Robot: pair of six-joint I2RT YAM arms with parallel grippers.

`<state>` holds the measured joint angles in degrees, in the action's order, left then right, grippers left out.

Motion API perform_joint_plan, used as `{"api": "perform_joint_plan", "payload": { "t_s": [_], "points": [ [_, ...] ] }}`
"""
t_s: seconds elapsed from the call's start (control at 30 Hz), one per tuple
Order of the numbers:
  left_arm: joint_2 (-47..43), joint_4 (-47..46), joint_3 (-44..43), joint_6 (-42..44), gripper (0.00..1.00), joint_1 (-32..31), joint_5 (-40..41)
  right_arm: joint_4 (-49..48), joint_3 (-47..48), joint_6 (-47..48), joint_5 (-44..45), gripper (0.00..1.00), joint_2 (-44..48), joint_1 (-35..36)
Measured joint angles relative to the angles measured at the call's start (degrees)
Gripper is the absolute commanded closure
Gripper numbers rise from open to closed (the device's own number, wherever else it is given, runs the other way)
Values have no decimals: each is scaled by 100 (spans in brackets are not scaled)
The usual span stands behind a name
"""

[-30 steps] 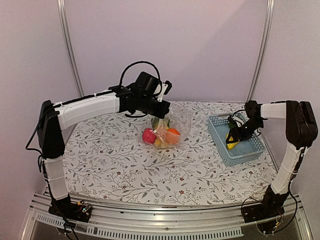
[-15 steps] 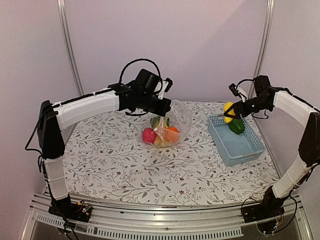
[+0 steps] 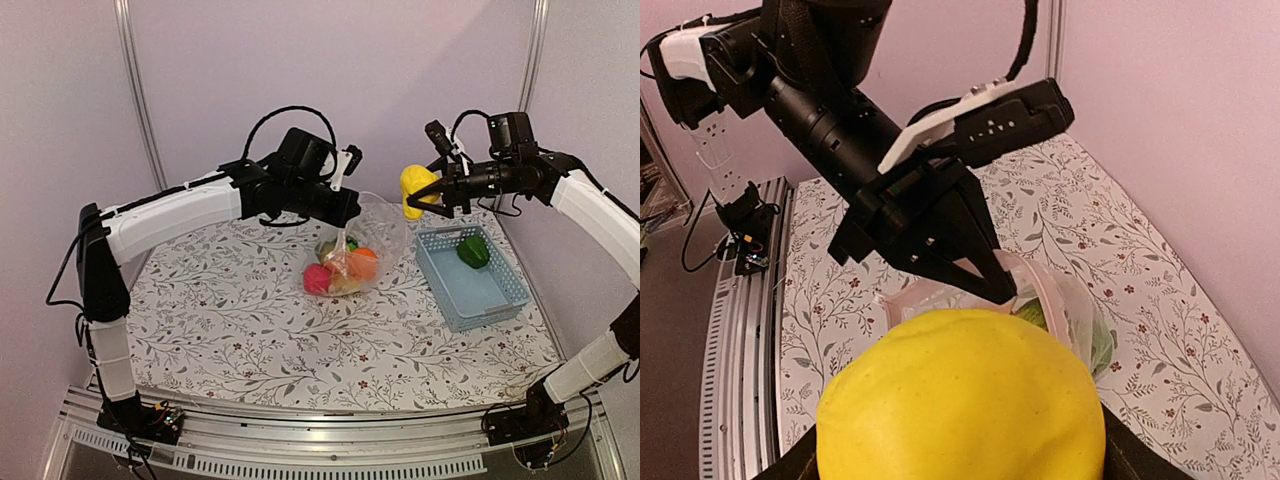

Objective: Place the food in the zip-top bag and seal the zipper
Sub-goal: Pick up the fake fruit from the bin, then place the fake fruit in the zipper food storage bag.

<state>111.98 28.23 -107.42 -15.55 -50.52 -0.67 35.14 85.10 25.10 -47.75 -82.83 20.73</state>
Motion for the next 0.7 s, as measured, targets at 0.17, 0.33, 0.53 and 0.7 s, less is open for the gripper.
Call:
{"api": "perform_joint_plan", "payload": {
  "t_s": [0.17,0.33,0.53,0.7],
  "points": [
    [0,-11,7,-72,100,-24,-63,-127,13,2,15,37,-57,334],
    [0,-50,48,-120,100,-24,-166,-317,-11,2,138,36,-264,431],
    [0,-50,48,-133,100,-24,-223,-522,-33,4,341,34,-437,518],
    [-15,-48,48,-188,100,-24,-348,-590,-33,153,682,28,-525,754]
  ]
}}
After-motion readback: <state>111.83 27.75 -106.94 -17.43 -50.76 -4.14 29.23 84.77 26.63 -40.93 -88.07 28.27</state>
